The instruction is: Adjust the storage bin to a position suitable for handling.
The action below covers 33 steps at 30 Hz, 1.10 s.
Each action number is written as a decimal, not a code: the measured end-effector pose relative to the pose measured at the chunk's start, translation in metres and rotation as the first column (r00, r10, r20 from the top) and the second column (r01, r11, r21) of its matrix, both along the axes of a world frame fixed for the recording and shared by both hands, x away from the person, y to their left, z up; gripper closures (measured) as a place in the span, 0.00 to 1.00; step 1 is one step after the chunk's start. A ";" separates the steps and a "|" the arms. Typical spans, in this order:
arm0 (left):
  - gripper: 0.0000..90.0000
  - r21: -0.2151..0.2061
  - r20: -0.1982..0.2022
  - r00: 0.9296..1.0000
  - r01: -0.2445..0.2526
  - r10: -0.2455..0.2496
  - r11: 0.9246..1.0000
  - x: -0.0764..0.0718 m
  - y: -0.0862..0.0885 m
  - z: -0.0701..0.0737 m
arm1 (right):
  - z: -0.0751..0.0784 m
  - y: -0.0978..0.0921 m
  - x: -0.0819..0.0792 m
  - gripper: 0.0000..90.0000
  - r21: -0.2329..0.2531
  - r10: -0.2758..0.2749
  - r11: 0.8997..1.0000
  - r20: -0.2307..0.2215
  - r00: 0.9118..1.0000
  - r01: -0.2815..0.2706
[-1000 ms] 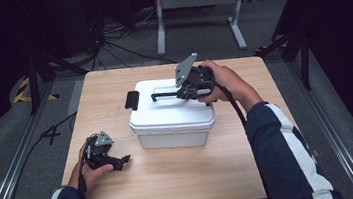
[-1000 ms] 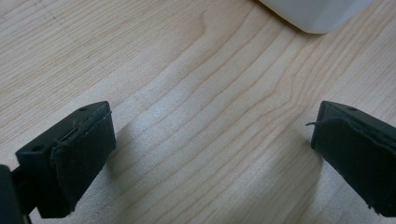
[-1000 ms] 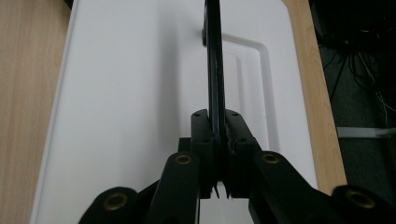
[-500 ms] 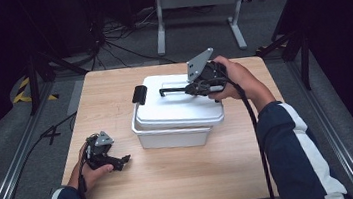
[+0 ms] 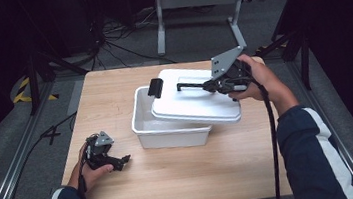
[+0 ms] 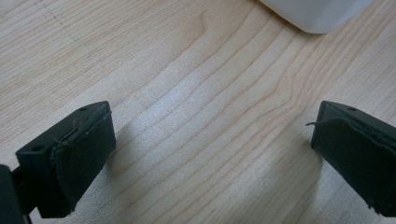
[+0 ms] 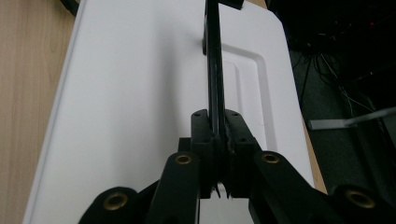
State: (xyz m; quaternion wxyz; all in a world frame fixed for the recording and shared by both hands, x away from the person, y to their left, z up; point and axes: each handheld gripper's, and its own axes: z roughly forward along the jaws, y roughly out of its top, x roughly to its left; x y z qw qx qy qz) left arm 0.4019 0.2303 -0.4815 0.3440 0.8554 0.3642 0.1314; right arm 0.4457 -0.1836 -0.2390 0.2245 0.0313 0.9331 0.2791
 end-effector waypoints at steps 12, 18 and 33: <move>0.00 -0.002 0.004 1.000 -0.002 0.002 1.000 0.000 0.000 0.000 | 0.009 -0.050 -0.013 0.94 0.032 -0.068 0.997 0.031 0.997 0.067; 0.00 -0.003 0.002 1.000 -0.003 0.003 1.000 0.000 0.000 -0.001 | 0.009 -0.078 -0.018 0.94 0.052 -0.112 0.993 0.038 0.993 0.110; 0.00 -0.001 0.002 1.000 -0.001 0.001 1.000 0.000 0.000 0.000 | 0.002 -0.145 -0.030 0.94 0.101 -0.230 0.969 0.035 0.973 0.226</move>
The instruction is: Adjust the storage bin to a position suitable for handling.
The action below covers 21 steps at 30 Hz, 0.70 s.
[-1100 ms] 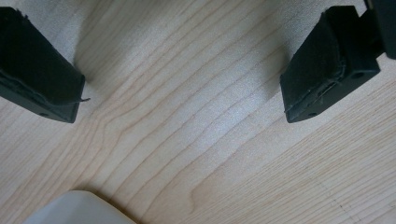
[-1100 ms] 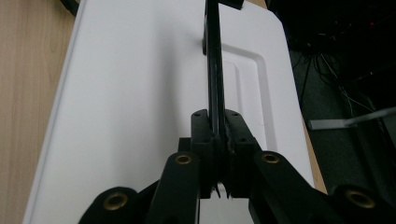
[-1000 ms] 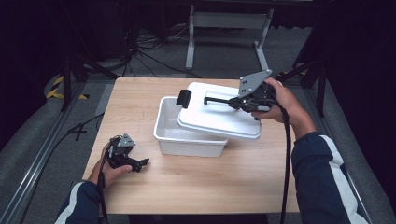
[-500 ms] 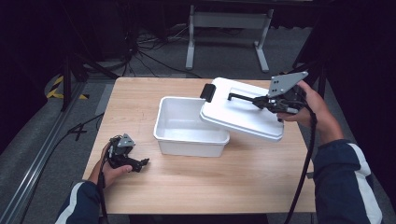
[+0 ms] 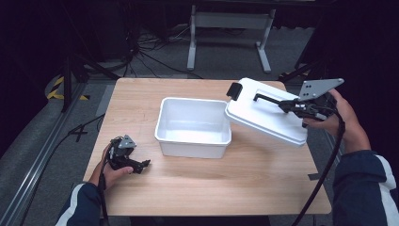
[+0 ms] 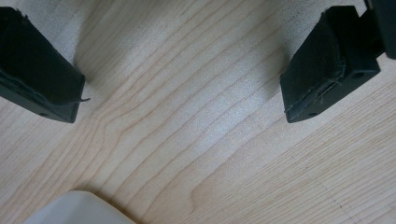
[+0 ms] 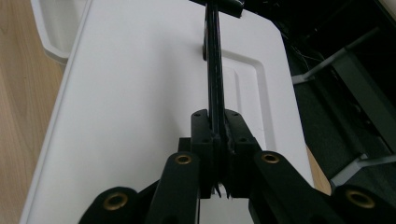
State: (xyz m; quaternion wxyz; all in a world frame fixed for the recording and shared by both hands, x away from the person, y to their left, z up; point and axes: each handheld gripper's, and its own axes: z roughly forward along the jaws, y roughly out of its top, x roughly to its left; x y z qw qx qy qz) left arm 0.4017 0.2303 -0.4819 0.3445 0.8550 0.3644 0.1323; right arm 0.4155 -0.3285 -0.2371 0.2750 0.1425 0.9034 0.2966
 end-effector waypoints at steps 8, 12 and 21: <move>0.00 0.001 0.002 1.000 0.000 0.000 1.000 0.000 0.000 0.000 | -0.012 -0.026 -0.005 0.94 0.018 -0.049 0.999 -0.012 0.999 0.049; 0.00 0.000 -0.001 1.000 0.000 0.000 1.000 0.000 0.000 0.000 | -0.021 -0.033 -0.005 0.94 0.019 -0.065 0.998 -0.021 0.998 0.065; 0.00 0.000 -0.002 1.000 0.000 0.000 1.000 0.000 0.000 0.000 | -0.048 -0.041 0.000 0.94 0.021 -0.093 0.995 -0.059 0.994 0.094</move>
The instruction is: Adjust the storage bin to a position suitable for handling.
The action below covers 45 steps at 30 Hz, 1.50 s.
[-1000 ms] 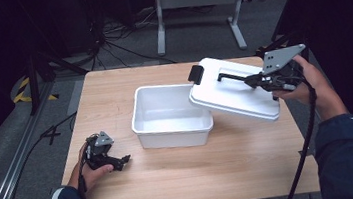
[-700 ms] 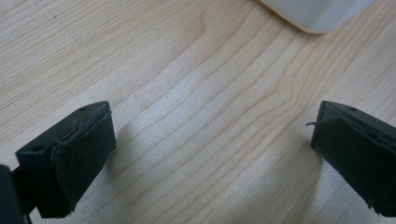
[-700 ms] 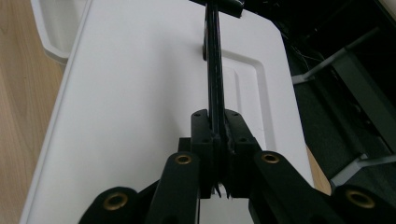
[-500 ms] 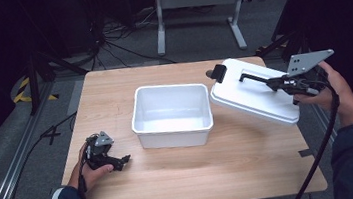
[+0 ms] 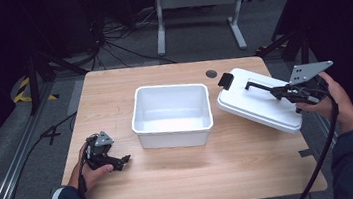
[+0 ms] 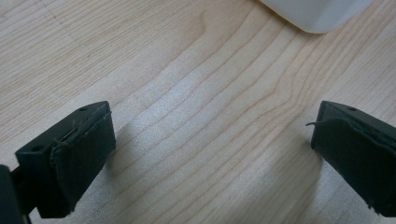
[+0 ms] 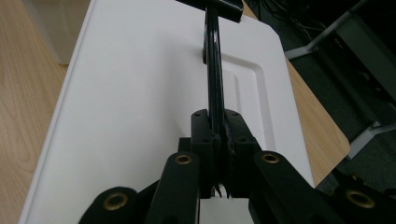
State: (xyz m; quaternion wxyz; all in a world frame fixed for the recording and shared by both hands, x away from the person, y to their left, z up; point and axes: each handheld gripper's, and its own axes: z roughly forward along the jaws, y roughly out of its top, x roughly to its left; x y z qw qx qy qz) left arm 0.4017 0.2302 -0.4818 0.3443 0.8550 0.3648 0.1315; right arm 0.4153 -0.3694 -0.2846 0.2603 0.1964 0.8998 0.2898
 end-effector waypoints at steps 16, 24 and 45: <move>0.00 0.000 0.001 1.000 0.001 -0.001 1.000 0.000 0.000 0.000 | -0.053 0.005 0.016 0.94 0.003 -0.014 1.000 -0.091 0.996 0.015; 0.00 0.000 0.001 1.000 0.001 -0.001 1.000 0.000 0.000 0.000 | -0.074 0.016 0.022 0.94 -0.008 -0.003 1.000 -0.140 0.990 0.002; 0.00 0.001 0.003 1.000 0.002 -0.002 1.000 0.000 0.000 0.000 | -0.101 0.029 0.031 0.93 -0.142 -0.016 0.990 -0.288 0.957 -0.026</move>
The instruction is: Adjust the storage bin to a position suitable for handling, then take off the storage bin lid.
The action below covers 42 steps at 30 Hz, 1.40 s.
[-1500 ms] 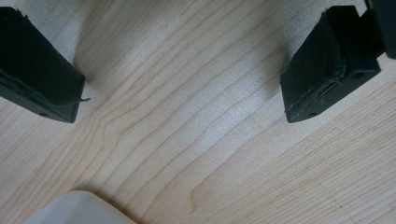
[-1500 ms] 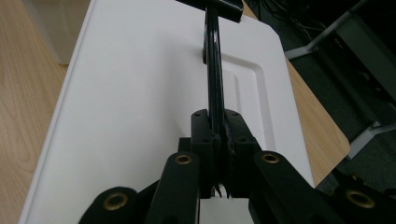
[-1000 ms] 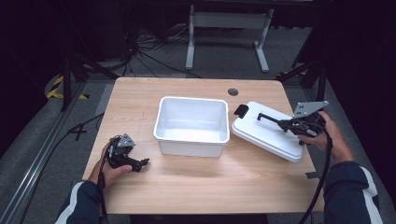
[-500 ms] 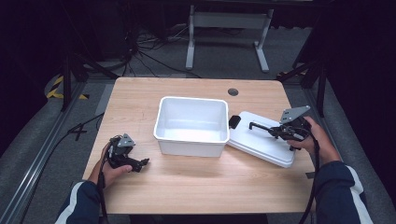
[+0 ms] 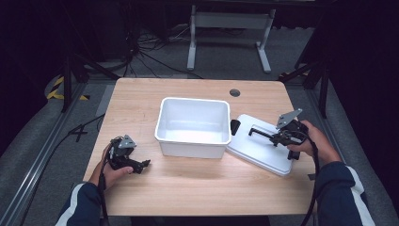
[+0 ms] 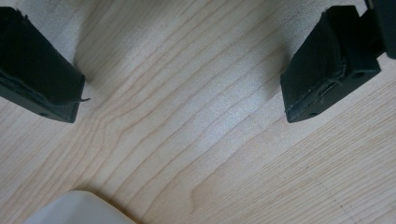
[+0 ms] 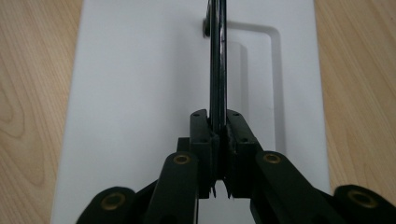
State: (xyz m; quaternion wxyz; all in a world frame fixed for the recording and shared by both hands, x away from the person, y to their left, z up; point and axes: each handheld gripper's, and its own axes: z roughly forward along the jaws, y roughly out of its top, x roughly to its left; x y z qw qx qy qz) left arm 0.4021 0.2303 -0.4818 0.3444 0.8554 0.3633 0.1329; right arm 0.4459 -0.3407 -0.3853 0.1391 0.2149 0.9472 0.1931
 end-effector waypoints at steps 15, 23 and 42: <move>0.00 -0.001 0.001 1.000 0.002 -0.002 1.000 0.000 0.000 0.000 | 0.002 0.000 0.010 0.83 0.022 -0.094 0.995 0.055 0.994 0.093; 0.00 -0.002 -0.002 1.000 0.006 -0.006 1.000 0.000 0.000 0.000 | 0.006 -0.008 0.004 0.78 0.091 -0.121 0.989 0.078 0.990 0.113; 0.00 -0.001 -0.002 1.000 0.008 -0.008 1.000 0.001 0.000 0.000 | 0.015 -0.012 -0.021 0.54 0.227 -0.184 0.962 0.129 0.975 0.151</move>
